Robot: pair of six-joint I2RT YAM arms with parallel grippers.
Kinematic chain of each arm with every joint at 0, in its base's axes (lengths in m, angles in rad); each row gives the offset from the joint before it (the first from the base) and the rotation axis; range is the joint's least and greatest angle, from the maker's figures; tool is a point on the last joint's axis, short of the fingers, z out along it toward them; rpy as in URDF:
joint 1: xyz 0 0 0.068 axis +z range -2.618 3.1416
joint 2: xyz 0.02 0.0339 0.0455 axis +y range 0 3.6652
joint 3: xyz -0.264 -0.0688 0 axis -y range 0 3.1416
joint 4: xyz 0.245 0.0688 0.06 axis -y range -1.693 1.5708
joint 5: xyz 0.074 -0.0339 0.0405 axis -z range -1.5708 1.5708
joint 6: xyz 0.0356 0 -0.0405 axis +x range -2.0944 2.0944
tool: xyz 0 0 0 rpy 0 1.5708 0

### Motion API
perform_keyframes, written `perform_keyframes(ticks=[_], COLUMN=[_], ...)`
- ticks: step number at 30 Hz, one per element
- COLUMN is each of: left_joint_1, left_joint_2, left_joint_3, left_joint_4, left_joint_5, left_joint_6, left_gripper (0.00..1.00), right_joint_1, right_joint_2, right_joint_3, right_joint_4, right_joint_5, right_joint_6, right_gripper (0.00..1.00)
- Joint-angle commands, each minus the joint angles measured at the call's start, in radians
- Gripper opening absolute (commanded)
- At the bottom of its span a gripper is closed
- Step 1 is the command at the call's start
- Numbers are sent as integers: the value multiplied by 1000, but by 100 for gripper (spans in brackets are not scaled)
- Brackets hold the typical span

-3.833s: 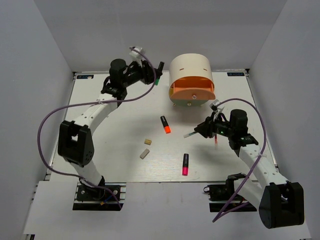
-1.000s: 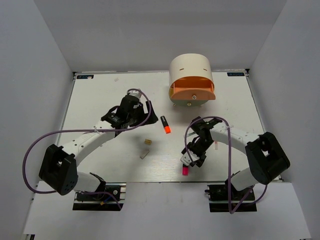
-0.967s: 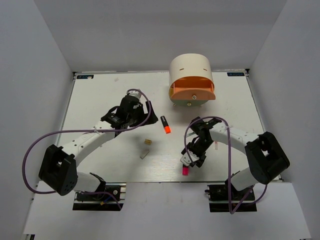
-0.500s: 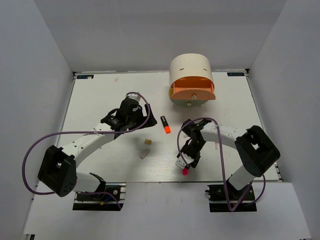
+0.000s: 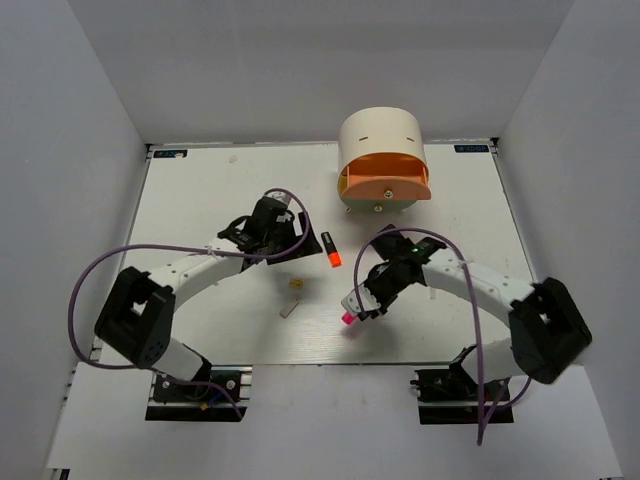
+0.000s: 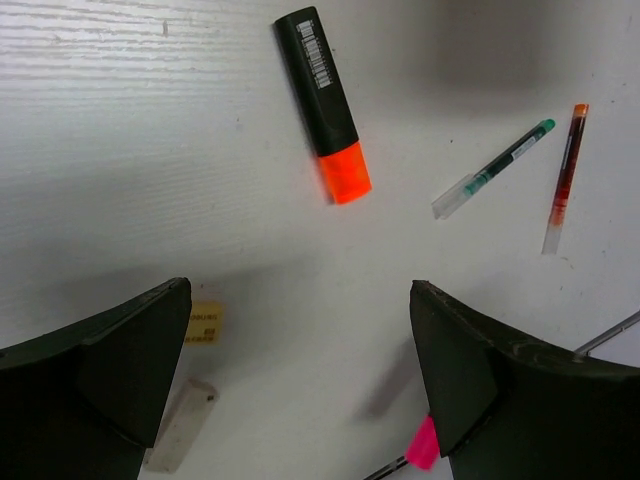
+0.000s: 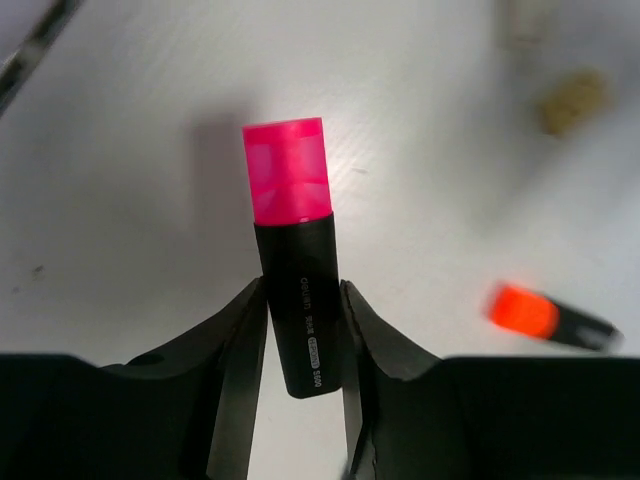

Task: Sort the stationery into containers
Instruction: Pick up the pen from the center of the board, then place the pen in the drawer.

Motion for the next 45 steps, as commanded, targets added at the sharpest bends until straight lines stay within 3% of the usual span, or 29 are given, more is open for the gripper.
perform_keyframes(ticks=[1, 8, 15, 21, 30, 37, 45], left_joint_1=[2, -9, -9, -18, -18, -27, -36], left_joint_2=[74, 288, 328, 380, 391, 400, 420], left_joint_3=[89, 282, 291, 337, 347, 347, 356], left_joint_4=[26, -55, -28, -28, -18, -9, -20], left_joint_5=[38, 58, 58, 58, 58, 58, 37], left_joint_6=[-10, -10, -53, -73, -91, -91, -101], left_gripper=[100, 100, 100, 100, 100, 100, 100], right_joint_1=[-34, -74, -111, -165, -269, -340, -402], right_joint_2=[-125, -440, -506, -411, -265, -184, -109], right_joint_3=[-17, -98, -29, 87, 273, 363, 392], right_joint_4=[187, 523, 726, 844, 840, 789, 694], right_joint_5=[-66, 6, 220, 345, 328, 223, 115], right_joint_6=[370, 791, 974, 968, 967, 945, 947], right_gripper=[6, 3, 0, 2, 2, 5, 16])
